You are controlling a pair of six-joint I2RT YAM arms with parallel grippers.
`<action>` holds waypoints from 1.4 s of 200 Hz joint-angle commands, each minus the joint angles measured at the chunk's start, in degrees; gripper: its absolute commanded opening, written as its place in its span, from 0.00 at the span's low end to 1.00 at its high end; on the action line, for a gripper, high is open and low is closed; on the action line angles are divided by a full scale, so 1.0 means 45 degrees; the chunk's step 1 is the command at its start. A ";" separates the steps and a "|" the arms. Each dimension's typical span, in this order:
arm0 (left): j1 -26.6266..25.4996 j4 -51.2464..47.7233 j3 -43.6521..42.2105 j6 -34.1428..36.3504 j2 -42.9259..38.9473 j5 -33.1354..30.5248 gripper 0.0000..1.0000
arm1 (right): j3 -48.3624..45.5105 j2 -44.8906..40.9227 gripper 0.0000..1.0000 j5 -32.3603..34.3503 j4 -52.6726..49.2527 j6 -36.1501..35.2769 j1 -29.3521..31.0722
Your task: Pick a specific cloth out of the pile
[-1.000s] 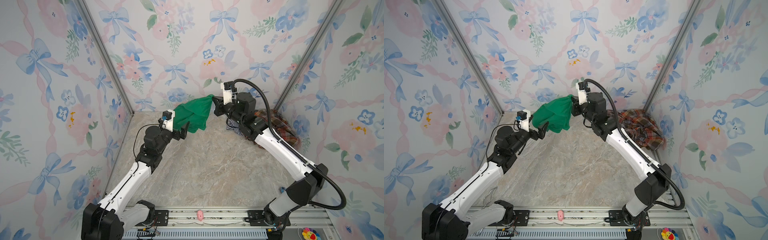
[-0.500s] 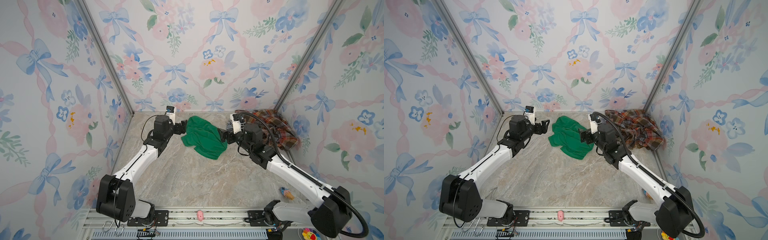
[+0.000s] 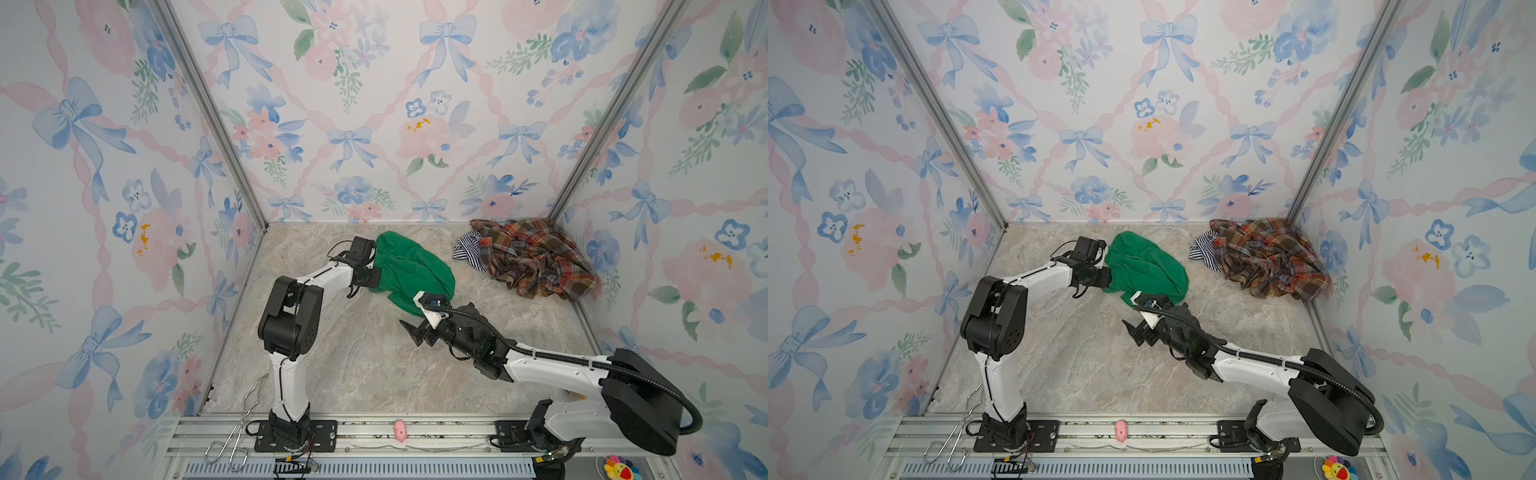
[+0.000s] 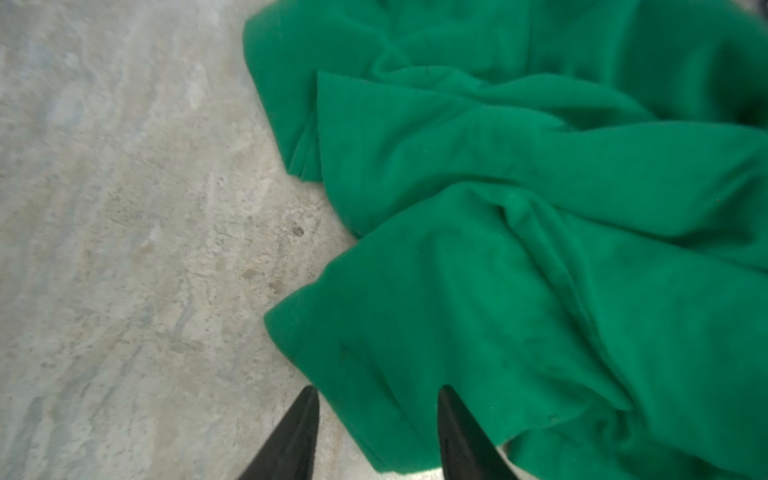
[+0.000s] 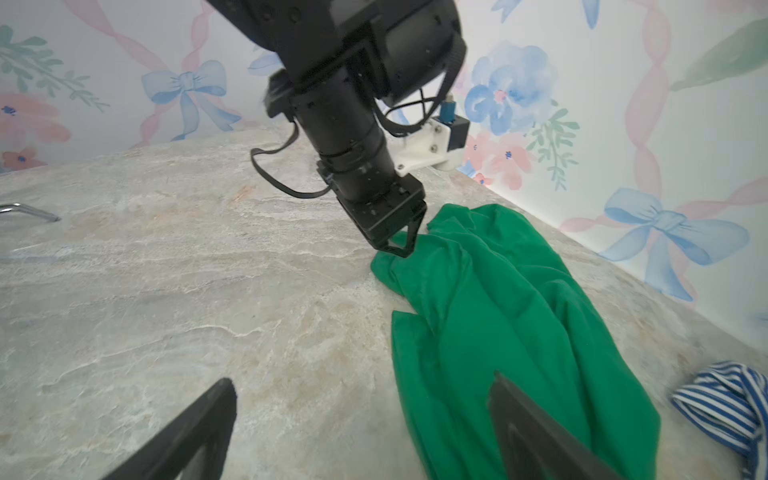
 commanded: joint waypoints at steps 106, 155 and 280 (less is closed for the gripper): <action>0.0597 -0.0398 0.1497 -0.0780 0.2623 0.1375 0.48 | 0.0268 -0.0097 0.97 0.0339 0.0824 -0.0414 0.0032; 0.0616 -0.0389 0.1708 -0.0633 0.2593 0.1690 0.00 | 0.0398 0.0231 0.97 0.0468 0.0775 -0.0359 -0.0032; -0.0743 0.1364 0.8529 0.1263 -0.3884 -0.2813 0.00 | 0.0028 -0.2571 0.97 0.1486 -0.1094 0.3479 -0.2870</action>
